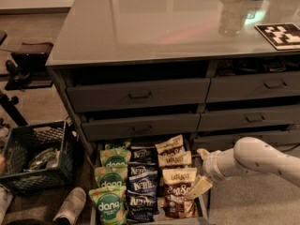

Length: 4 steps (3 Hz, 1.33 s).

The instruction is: Pick brown chip bag from bottom drawer and place on counter

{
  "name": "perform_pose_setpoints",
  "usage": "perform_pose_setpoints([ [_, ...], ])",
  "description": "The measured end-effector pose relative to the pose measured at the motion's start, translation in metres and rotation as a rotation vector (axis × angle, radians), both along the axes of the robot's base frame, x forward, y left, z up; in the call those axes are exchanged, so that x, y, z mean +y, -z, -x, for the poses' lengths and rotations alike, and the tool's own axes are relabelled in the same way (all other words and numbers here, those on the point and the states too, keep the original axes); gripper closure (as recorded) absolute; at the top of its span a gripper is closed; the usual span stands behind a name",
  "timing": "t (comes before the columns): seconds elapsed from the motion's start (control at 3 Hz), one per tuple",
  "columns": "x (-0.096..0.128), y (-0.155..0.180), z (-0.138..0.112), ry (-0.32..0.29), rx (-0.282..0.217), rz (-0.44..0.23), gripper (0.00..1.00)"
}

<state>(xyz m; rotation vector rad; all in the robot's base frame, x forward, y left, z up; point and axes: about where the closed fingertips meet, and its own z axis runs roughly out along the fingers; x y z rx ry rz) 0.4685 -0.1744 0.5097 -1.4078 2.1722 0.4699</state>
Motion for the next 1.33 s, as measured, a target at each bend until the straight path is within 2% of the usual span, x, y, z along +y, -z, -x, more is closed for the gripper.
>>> perform_pose_setpoints([
  [0.33, -0.02, 0.057, -0.029, -0.029, 0.037, -0.019, 0.0],
  [0.67, -0.048, 0.084, -0.046, -0.012, 0.074, -0.023, 0.0],
  [1.0, -0.048, 0.084, -0.046, -0.012, 0.074, -0.023, 0.0],
  [1.33, -0.044, 0.105, -0.048, -0.008, 0.071, -0.039, 0.0],
])
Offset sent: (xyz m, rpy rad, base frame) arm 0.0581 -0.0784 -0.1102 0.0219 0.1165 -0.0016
